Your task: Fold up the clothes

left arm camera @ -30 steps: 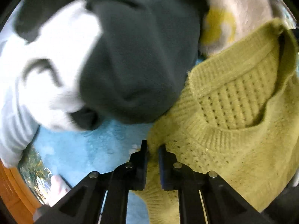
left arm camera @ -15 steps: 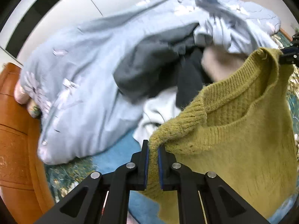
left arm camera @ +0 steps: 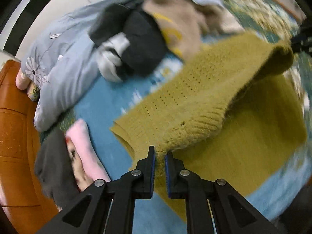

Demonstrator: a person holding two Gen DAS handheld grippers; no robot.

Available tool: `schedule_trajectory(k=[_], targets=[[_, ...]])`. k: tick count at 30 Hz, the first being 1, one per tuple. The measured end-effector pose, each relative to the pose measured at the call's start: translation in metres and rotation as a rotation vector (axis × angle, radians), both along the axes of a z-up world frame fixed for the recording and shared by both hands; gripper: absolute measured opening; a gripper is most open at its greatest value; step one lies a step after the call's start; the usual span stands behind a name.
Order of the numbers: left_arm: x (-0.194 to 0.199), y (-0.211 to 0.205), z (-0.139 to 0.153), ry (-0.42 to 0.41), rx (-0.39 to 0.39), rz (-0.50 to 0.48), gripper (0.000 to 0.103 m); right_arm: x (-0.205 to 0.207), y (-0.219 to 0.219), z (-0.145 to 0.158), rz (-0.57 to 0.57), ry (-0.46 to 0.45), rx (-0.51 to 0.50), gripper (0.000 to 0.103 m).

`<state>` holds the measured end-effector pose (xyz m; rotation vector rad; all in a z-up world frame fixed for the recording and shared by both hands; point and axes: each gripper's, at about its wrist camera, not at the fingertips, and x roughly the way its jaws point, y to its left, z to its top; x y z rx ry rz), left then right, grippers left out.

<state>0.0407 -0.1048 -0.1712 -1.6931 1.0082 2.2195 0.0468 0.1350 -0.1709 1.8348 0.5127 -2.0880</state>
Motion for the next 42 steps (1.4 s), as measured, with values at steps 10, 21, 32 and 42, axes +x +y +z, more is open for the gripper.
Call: schedule_trajectory(k=[10, 21, 32, 42], targets=[[0.059, -0.006, -0.057, -0.16, 0.022, 0.197, 0.012, 0.073, 0.002, -0.054, -0.095, -0.162, 0.038, 0.009], [0.082, -0.026, -0.083, -0.306, 0.034, 0.393, 0.016, 0.096, 0.018, -0.068, -0.156, -0.237, 0.037, 0.018], [0.081, -0.076, -0.059, -0.314, 0.474, 0.945, 0.06, 0.11, 0.142, -0.079, -0.863, -0.316, -0.455, 0.072], [0.049, 0.01, -0.096, -0.41, 0.441, 0.817, 0.06, 0.098, 0.156, -0.117, -0.938, -0.349, -0.538, 0.072]])
